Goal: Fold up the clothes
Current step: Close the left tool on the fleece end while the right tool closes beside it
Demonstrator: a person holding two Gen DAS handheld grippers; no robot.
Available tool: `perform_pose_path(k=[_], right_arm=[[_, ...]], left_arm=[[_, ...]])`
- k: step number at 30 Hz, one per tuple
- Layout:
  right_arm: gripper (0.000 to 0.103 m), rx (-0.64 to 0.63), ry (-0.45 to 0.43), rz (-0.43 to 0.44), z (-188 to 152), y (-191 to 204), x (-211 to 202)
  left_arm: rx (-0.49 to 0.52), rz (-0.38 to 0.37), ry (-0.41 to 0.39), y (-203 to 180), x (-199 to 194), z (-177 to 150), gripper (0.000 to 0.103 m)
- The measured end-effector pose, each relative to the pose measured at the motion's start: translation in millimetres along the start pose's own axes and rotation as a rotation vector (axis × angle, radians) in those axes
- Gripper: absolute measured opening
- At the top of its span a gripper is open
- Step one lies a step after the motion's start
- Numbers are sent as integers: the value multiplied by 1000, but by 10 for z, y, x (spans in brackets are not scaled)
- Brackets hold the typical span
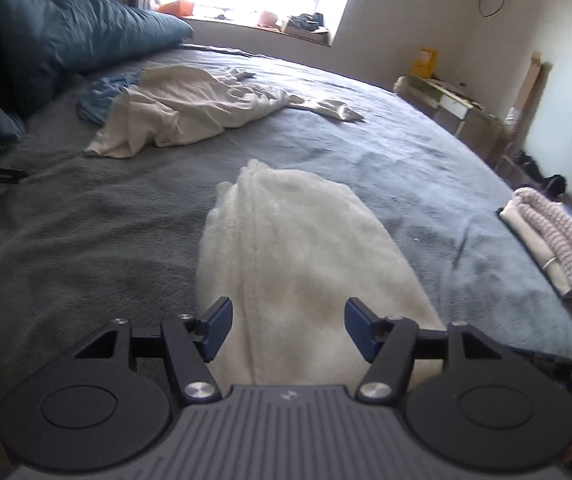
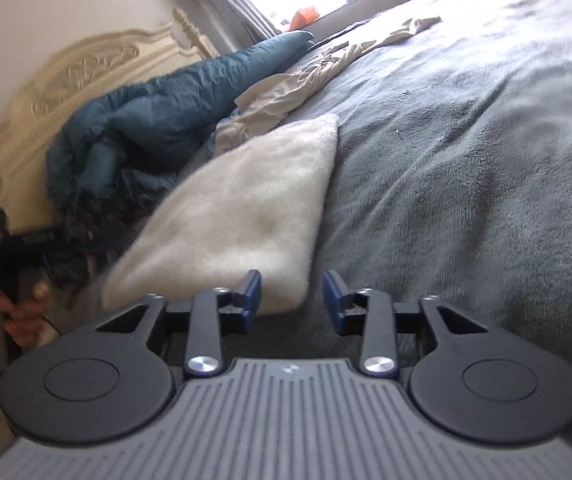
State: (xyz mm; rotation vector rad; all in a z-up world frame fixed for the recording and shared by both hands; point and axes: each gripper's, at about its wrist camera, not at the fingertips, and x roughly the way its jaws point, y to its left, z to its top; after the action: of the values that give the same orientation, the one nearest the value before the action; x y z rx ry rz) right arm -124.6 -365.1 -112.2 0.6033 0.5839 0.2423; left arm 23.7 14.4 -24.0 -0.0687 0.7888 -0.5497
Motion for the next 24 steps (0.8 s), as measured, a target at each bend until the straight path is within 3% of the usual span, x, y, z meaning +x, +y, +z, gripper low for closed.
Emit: perform_pose_path(k=[5, 10, 13, 15, 18, 24], right_arm=[[54, 173, 36, 104, 277, -271, 271], [64, 209, 102, 182, 445, -276, 651], [66, 225, 144, 194, 501, -266, 876], [69, 229, 176, 196, 523, -268, 984], [72, 221, 212, 185, 552, -268, 1091], [75, 249, 241, 196, 640, -286, 1300]], left_arm=[[-118, -66, 29, 353, 155, 49, 71], [-246, -180, 91, 684, 454, -58, 73], [-268, -210, 114, 743, 614, -134, 74], [-267, -247, 98, 759, 662, -203, 81], [-267, -283, 94, 797, 737, -269, 83], [-282, -373, 112, 942, 983, -207, 86]])
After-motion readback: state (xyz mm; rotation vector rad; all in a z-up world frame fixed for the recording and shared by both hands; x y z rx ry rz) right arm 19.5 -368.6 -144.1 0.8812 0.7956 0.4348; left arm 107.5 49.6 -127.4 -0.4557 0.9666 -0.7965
